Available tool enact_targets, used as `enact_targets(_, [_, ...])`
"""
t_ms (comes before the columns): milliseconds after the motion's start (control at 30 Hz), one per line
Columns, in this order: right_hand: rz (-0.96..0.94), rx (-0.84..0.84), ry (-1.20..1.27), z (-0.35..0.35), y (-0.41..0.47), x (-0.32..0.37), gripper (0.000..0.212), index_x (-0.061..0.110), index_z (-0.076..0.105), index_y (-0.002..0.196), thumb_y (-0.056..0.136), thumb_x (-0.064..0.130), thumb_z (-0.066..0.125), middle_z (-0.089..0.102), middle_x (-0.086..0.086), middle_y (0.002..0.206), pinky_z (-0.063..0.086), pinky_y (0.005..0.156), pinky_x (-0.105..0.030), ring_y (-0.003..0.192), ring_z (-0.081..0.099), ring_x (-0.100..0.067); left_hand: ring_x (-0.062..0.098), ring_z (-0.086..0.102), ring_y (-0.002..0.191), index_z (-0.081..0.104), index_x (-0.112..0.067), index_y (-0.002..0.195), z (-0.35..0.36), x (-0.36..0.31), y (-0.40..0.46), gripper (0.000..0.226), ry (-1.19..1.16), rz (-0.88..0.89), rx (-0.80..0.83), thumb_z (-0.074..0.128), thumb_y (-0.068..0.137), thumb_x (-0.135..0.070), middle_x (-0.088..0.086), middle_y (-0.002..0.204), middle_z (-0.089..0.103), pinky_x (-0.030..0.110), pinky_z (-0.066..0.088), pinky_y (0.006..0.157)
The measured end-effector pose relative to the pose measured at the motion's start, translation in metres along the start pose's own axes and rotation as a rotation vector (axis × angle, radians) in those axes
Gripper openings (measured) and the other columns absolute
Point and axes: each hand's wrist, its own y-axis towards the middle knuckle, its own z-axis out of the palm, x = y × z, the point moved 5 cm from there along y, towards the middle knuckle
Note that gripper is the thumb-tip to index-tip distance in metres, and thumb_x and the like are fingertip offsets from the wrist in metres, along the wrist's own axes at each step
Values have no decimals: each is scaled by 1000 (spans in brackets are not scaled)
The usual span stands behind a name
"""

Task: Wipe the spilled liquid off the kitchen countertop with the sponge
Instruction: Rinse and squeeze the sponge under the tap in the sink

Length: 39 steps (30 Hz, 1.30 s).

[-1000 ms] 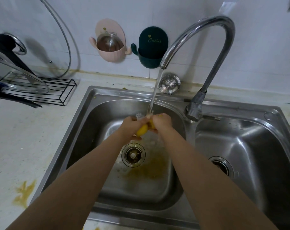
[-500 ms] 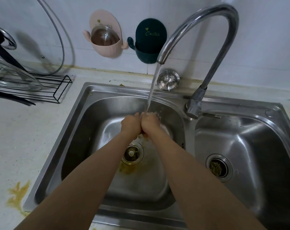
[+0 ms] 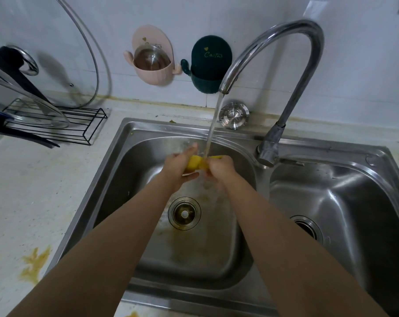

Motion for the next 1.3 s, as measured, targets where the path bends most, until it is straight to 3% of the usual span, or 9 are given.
enact_targets(133, [39,-34,-70,-1,2,1,34,7,51,98,86,38,59,53,-9,87,52,56,-29,65,54,-18,30,60,99,55,-7,108,-2,0,7,27,169,183,-9,61,91,-27,16,107,60,33,55,67])
enact_targets(267, [-21,-60,-15,5,6,1,40,4,47,119,89,29,55,54,-16,113,56,76,-41,91,57,-27,27,57,92,52,-12,106,10,5,10,20,282,98,-58,53,95,-29,12,105,56,30,54,60])
enact_targets(433, [-26,-45,-27,12,7,-12,32,2,59,100,96,28,41,56,-12,79,40,47,-26,65,51,-21,21,49,65,56,-8,91,25,12,11,28,452,85,-65,40,99,-31,9,74,52,27,41,49])
enact_targets(567, [-77,-33,-107,14,10,-13,37,13,50,68,98,28,38,46,-5,62,35,44,-26,53,44,-18,20,43,45,53,-4,74,22,17,13,41,586,128,-63,33,102,-26,10,58,47,22,32,39])
enact_targets(700, [24,-2,-125,12,7,-17,40,0,59,97,98,32,36,47,-10,62,34,42,-26,50,45,-20,11,40,28,51,-5,76,25,28,9,42,508,24,51,32,103,-30,14,58,51,14,30,33])
enact_targets(833, [162,76,-76,3,1,-19,60,10,49,115,81,59,55,57,-11,96,52,56,-30,81,63,-27,17,61,53,54,-8,95,32,33,-10,33,102,-173,76,40,100,-37,12,68,63,32,57,50])
enact_targets(933, [139,146,-105,-2,-1,-13,57,5,54,108,76,51,67,58,-13,84,44,39,-19,56,57,-19,25,63,66,51,-7,108,26,33,-7,36,17,-162,-17,43,98,-41,18,85,63,32,55,59])
enact_targets(1100, [-34,55,-148,0,2,3,36,0,52,116,91,25,54,57,-18,115,51,80,-40,103,58,-33,34,53,115,39,-9,136,18,18,0,53,103,59,-166,36,98,-46,16,127,50,51,47,95])
enact_targets(1300, [-43,0,-86,13,4,-9,45,5,58,111,91,45,47,61,-13,106,49,68,-33,96,59,-27,36,55,112,48,-4,131,22,11,0,48,491,144,-158,20,104,-32,23,125,55,43,48,93])
